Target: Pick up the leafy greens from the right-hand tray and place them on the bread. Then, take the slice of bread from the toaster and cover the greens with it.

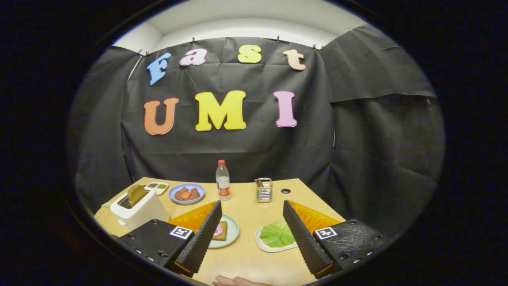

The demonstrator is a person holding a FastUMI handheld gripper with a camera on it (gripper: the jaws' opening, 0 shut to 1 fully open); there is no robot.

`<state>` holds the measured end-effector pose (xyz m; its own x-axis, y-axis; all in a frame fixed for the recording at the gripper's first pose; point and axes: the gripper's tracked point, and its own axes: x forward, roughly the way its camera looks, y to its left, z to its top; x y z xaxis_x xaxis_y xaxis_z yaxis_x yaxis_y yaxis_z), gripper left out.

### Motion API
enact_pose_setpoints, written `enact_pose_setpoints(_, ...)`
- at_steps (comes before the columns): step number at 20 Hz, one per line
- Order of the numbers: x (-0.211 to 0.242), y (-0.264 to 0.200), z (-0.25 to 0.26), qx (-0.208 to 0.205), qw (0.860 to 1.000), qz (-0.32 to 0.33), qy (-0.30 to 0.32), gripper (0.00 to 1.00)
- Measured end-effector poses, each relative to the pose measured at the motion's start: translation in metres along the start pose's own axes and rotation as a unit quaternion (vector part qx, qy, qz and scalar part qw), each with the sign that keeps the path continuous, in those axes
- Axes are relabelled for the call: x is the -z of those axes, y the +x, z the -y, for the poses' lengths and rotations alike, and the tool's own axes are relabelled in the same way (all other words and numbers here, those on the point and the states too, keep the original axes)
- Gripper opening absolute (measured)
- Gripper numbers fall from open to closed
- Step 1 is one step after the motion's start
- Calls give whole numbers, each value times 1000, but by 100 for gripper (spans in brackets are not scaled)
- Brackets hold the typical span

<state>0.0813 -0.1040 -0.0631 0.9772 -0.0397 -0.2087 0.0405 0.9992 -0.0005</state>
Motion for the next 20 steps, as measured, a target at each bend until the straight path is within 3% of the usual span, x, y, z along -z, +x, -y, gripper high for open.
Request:
enact_pose_setpoints(3,15,26,24,10,1000,-20,-19,96)
enact_pose_setpoints(12,64,97,88,21,995,-97,3,95)
enact_pose_setpoints(20,130,173,113,14,978,-208,6,95)
